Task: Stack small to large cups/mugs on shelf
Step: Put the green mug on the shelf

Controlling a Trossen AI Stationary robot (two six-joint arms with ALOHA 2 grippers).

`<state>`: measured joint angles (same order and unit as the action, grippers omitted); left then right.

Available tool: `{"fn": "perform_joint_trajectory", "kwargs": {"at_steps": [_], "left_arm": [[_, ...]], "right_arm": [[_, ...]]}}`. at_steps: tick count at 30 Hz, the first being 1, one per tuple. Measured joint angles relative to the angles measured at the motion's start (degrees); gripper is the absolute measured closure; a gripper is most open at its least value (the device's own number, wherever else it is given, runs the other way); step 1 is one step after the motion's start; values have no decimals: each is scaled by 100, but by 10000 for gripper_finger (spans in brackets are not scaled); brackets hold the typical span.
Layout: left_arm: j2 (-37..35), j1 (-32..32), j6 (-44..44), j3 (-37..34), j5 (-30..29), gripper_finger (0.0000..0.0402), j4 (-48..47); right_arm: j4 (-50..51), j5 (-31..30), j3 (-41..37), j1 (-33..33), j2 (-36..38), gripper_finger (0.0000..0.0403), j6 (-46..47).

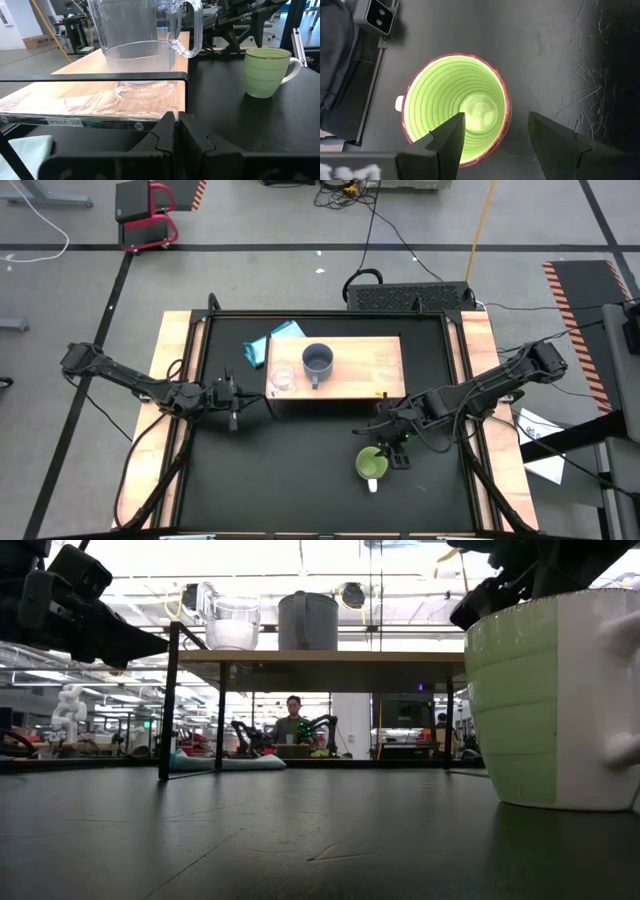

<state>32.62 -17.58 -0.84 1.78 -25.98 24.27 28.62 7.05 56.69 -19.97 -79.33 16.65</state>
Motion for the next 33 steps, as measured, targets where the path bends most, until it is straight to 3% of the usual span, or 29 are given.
{"fn": "perform_joint_trajectory", "kwargs": {"at_steps": [19,31,33], "left_arm": [[-1,-2,-27,0,7,376,-15],[-1,-2,271,-1,28,376,-17],[3,-1,634,-10,26,376,155]], "right_arm": [[-15,-2,-2,0,0,195,-22],[-15,-1,-2,-4,0,195,-31],[-17,0,-2,-2,0,195,-31]]}}
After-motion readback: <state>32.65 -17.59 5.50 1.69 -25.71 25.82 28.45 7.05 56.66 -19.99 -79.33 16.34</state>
